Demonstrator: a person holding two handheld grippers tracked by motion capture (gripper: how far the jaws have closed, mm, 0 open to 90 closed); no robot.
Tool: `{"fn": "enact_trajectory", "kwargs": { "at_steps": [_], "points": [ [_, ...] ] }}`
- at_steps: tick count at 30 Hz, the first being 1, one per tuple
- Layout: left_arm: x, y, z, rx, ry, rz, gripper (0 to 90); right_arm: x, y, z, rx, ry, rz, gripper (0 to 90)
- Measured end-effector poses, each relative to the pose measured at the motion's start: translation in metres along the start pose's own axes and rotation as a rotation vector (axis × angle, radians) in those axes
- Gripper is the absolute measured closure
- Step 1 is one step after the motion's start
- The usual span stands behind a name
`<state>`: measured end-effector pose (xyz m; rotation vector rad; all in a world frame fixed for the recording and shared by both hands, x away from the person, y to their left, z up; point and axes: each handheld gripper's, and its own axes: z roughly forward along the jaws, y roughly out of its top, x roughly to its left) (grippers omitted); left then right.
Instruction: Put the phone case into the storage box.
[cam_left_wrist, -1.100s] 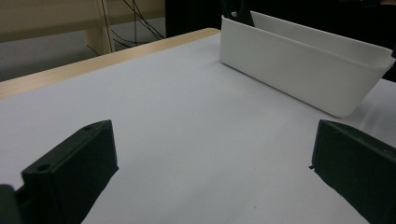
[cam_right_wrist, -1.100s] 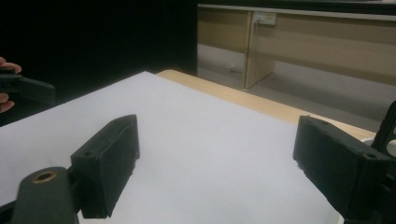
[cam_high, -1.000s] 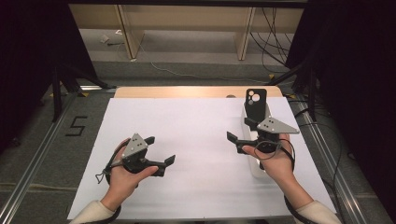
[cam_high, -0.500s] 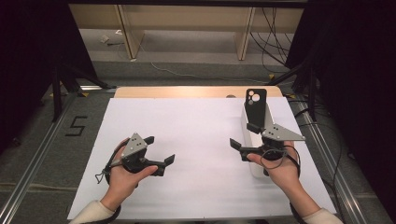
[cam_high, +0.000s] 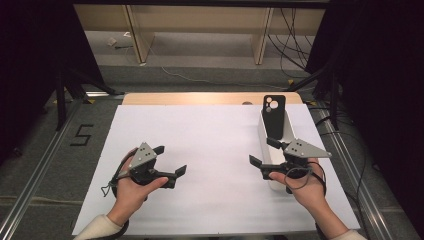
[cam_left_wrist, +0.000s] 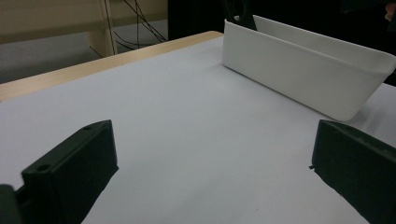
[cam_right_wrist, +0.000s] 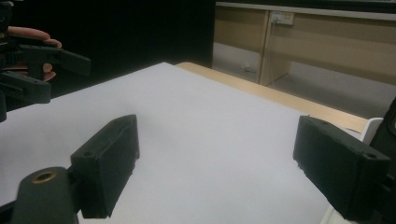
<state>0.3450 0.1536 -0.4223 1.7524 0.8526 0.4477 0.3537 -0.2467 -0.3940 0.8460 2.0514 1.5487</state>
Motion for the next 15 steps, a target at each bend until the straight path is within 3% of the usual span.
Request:
{"fn": "enact_trajectory", "kwargs": {
  "at_steps": [15],
  "points": [
    [0.0, 0.0, 0.0, 0.002, 0.002, 0.001, 0.0, -0.006, -0.012, -0.015, 0.005, -0.022, 0.004, 15.7]
  ]
}}
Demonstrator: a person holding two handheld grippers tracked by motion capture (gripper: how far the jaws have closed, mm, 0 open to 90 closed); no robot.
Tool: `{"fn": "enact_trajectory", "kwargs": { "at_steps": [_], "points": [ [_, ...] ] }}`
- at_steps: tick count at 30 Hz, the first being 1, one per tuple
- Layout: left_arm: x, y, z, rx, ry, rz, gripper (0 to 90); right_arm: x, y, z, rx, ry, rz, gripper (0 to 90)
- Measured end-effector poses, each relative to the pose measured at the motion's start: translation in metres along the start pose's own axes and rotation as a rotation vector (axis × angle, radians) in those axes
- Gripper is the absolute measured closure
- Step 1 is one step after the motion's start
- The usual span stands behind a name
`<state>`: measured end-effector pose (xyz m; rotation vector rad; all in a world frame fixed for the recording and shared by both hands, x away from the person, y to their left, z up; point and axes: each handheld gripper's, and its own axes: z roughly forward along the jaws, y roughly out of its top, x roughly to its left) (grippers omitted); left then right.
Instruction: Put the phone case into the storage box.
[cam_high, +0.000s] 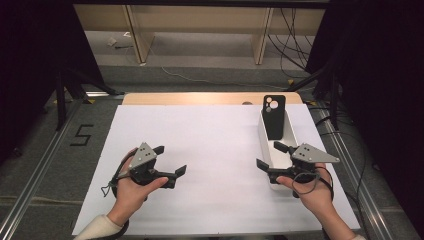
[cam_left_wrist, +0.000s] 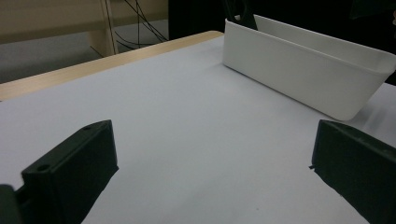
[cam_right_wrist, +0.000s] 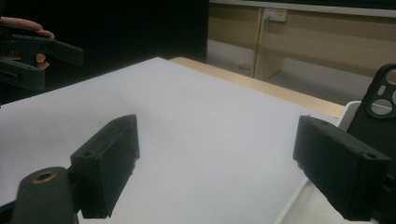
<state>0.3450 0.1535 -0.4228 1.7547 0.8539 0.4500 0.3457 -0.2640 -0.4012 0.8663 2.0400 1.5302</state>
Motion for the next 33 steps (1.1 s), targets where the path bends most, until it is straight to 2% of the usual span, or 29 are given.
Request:
{"fn": "enact_trajectory", "kwargs": {
  "at_steps": [14, 33],
  "points": [
    [0.0006, 0.0, -0.0003, 0.0, 0.001, 0.002, 0.0, -0.0008, -0.0041, -0.0072, -0.006, -0.01, -0.008, 15.6],
    [0.0008, -0.0003, -0.0003, 0.0, 0.001, 0.004, 0.0, -0.0003, -0.0078, -0.0078, -0.009, -0.019, -0.013, 15.3]
  ]
}}
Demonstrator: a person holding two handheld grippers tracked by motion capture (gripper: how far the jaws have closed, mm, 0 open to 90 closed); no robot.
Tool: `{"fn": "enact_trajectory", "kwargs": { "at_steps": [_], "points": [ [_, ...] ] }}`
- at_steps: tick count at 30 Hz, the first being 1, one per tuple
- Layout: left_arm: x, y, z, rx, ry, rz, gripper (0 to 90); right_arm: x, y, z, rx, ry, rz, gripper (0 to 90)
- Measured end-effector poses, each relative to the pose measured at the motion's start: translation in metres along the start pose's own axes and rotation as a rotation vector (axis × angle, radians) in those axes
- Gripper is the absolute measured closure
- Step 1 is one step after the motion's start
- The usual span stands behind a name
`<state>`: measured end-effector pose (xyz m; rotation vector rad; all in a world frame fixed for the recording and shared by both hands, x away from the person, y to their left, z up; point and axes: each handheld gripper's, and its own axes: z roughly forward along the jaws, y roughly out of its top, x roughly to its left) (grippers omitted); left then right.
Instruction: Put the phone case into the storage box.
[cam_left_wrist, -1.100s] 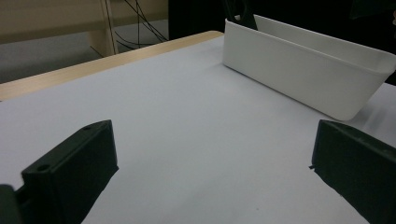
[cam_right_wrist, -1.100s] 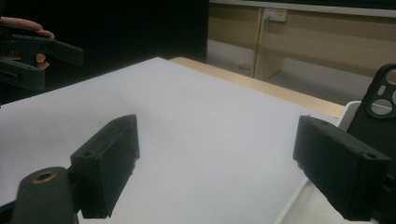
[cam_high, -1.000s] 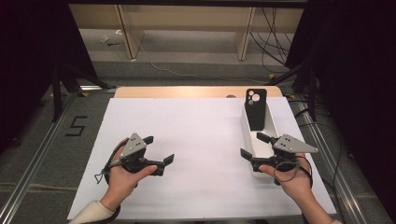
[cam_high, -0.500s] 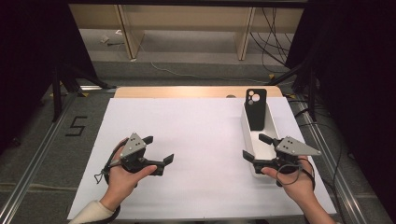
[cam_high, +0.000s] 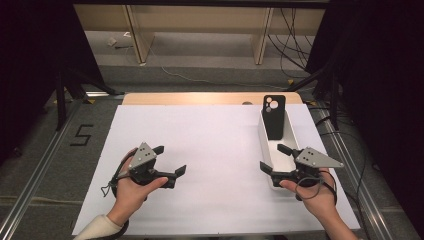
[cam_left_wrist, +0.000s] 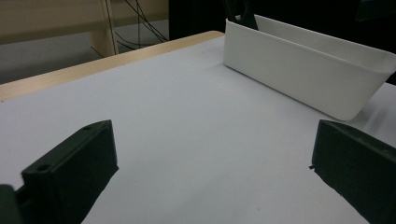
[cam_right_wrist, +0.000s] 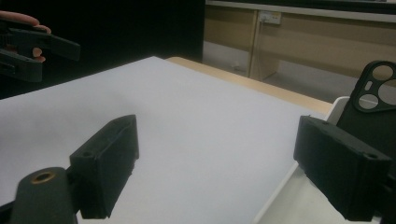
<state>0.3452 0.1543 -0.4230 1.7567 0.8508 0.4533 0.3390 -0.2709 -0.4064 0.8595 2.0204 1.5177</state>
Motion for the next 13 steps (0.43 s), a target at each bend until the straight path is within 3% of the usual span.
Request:
{"fn": "enact_trajectory", "kwargs": {
  "at_steps": [13],
  "points": [
    [-0.0002, -0.0002, 0.0007, 0.001, 0.0, -0.003, 0.0, 0.0005, -0.0006, -0.0009, -0.016, -0.005, 0.001, 15.2]
  ]
}}
